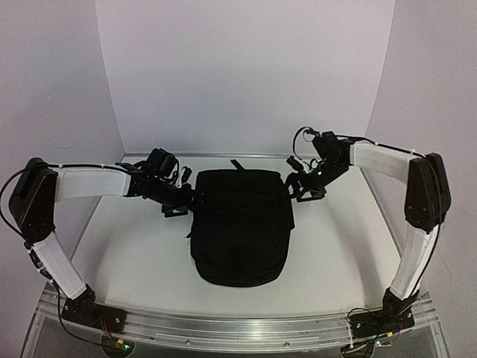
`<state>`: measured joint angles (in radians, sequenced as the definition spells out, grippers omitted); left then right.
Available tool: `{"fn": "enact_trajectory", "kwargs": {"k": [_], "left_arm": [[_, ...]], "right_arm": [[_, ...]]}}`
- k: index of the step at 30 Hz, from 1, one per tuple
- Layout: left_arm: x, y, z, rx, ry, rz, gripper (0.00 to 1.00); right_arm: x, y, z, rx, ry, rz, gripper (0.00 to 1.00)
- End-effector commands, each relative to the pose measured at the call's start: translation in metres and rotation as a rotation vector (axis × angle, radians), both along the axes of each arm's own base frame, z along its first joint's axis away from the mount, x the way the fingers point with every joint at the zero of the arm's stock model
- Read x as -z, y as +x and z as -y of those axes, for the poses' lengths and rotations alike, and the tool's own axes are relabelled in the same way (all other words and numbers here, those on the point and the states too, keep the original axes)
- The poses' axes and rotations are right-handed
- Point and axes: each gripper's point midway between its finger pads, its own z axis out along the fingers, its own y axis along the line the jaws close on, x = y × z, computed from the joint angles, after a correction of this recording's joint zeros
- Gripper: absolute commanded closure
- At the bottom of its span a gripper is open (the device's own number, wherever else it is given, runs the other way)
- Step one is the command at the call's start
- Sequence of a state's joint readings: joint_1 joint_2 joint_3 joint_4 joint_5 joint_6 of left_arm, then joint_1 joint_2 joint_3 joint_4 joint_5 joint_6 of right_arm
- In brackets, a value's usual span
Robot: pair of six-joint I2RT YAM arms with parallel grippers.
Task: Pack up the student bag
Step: Adjust the student bag at the center of the board, then reset both arms
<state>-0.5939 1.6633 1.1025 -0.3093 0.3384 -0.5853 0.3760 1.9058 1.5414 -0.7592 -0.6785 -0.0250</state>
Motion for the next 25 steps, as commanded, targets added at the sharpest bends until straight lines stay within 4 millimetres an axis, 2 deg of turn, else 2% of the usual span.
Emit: {"fn": "enact_trajectory", "kwargs": {"k": [1,4,7,11,13,16,19,25], "left_arm": [[-0.079,0.010,-0.029,-0.078,0.044,0.166,0.00],[-0.098,0.007,-0.054,-0.148,0.117,0.203,0.00],[-0.110,-0.003,-0.076,-0.205,0.160,0.234,0.00],[-0.107,-0.018,-0.103,-0.282,0.207,0.240,0.00],[-0.098,-0.025,-0.114,-0.314,0.231,0.222,0.00],[-0.084,-0.034,-0.129,-0.366,0.268,0.199,0.00],[-0.078,-0.039,-0.135,-0.393,0.273,0.188,0.00],[-0.088,-0.039,-0.139,-0.417,0.266,0.198,0.00]], "right_arm": [[-0.097,0.001,0.020,0.043,0.028,0.280,0.02],[-0.117,-0.012,0.036,0.072,0.007,0.343,0.02],[-0.123,-0.027,0.054,0.099,-0.033,0.393,0.02],[-0.111,-0.044,0.081,0.139,-0.108,0.421,0.02],[-0.102,-0.050,0.090,0.154,-0.121,0.406,0.02],[-0.097,-0.057,0.095,0.158,-0.115,0.395,0.02],[-0.096,-0.060,0.094,0.155,-0.101,0.387,0.02],[-0.096,-0.060,0.092,0.157,-0.084,0.377,0.02]]}}
